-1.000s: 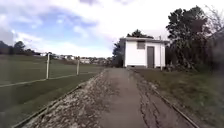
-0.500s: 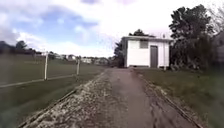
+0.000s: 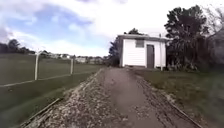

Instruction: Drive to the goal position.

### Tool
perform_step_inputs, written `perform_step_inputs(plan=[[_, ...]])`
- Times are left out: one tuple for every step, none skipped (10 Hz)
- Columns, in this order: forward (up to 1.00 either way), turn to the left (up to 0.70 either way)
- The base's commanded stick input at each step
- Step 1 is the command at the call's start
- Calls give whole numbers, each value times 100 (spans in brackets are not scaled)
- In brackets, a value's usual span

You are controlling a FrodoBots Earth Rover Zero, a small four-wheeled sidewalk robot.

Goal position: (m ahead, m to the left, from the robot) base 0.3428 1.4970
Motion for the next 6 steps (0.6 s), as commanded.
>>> perform_step_inputs(plan=[[85, 0], [85, 0], [85, 0], [85, 0], [85, 0], [85, 0]])
